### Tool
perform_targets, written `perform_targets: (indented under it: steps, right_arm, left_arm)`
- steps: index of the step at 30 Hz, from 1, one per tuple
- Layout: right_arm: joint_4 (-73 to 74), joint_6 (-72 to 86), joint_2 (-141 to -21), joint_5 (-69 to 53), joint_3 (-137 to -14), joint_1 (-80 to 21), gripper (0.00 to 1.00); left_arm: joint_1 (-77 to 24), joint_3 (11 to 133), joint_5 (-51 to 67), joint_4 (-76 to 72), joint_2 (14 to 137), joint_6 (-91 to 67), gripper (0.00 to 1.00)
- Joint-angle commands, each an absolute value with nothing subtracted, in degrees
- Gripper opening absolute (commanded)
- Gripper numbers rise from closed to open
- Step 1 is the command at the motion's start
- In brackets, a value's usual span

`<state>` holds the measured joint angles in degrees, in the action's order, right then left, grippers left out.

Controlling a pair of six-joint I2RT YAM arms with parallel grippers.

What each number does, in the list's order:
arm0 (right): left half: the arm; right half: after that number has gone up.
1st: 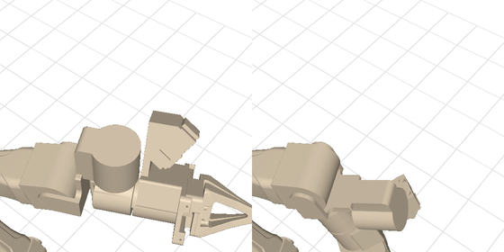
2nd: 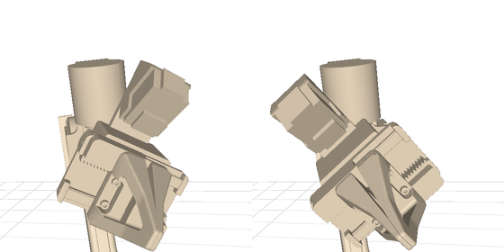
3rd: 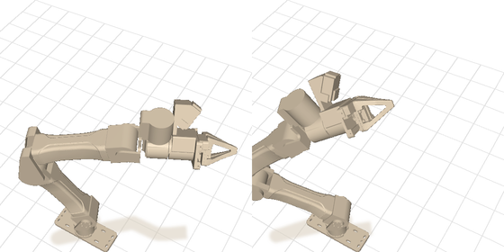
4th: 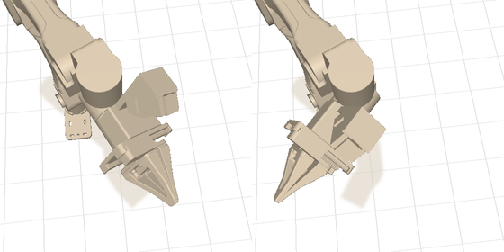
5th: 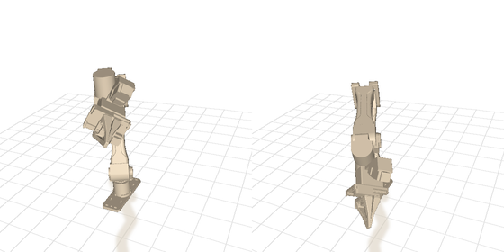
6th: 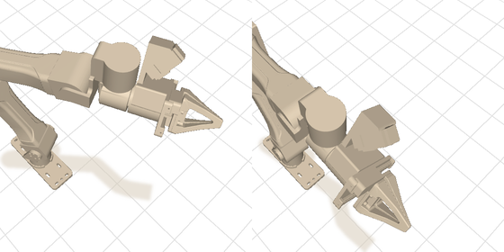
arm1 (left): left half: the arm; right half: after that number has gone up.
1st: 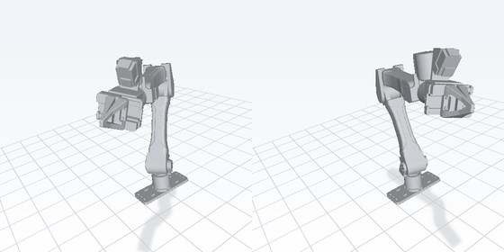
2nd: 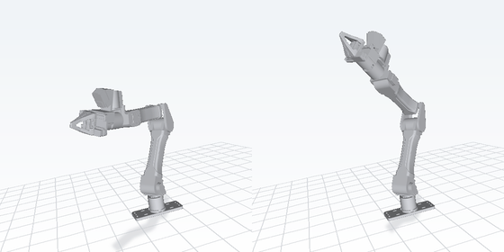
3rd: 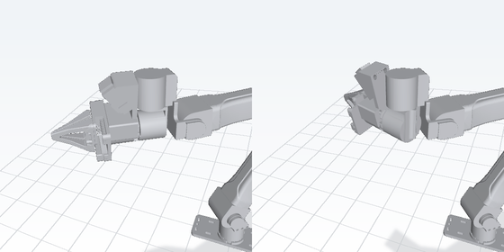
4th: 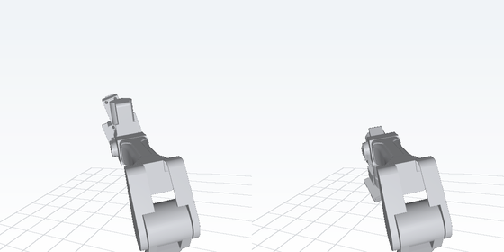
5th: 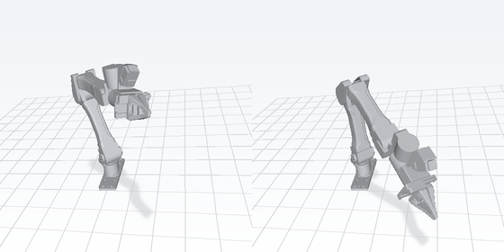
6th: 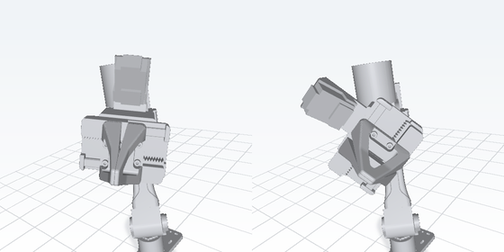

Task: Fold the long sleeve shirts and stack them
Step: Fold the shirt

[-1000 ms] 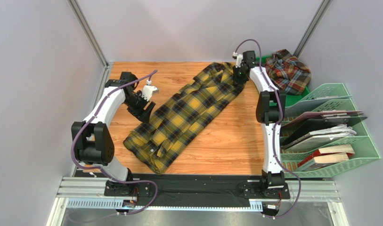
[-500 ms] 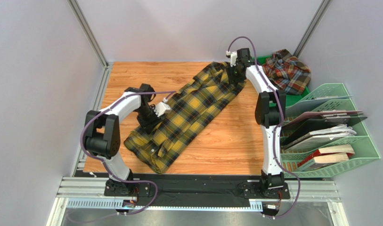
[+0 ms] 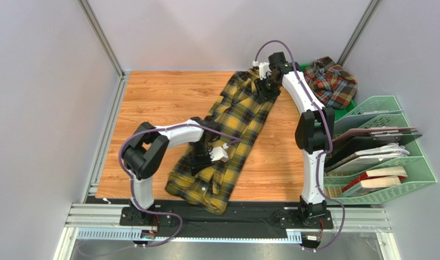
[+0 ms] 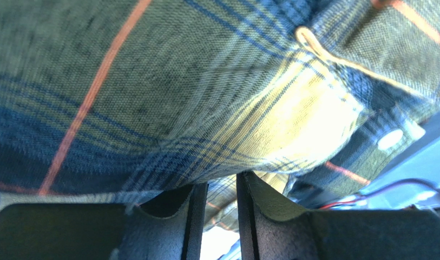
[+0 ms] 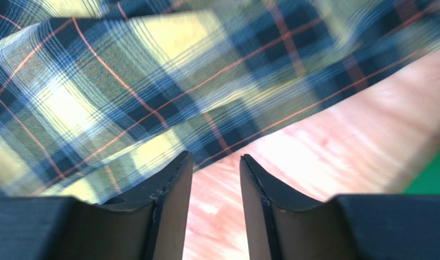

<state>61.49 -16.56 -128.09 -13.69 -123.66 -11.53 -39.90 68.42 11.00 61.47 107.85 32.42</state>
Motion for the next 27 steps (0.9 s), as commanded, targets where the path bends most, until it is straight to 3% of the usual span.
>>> perform_targets:
  steps: [1,8,11,16,24,27]
  right_arm:
    - [65.7,-17.1,-131.6,-18.1,-124.5,-11.3,0.41]
    - [63.0,-18.8,-137.8,-14.6,-128.0,-14.8,0.41]
    - [61.1,-21.2,-140.3,-11.3,-128.1,-17.0,0.42]
    - [61.3,-27.3,-142.5,-7.0,-126.6,-22.0,0.43]
    - [59.6,-39.7,-132.2,-9.0,-107.8,-24.4,0.45]
    - [58.0,-40.4,-131.8,-6.0,-110.6,-22.5,0.45]
  left_arm:
    - [-43.9,74.5,20.7,62.8,109.9,24.0,0.34]
    - [-40.1,73.4,25.0,58.3,95.0,19.1,0.59]
    - [-35.6,70.2,26.9,55.6,86.3,17.8,0.64]
    - [-26.1,68.9,29.3,55.8,77.4,16.4,0.65]
    - [-15.6,63.0,34.1,55.3,67.3,13.9,0.64]
    - [-12.8,61.1,35.4,54.3,63.8,13.0,0.66]
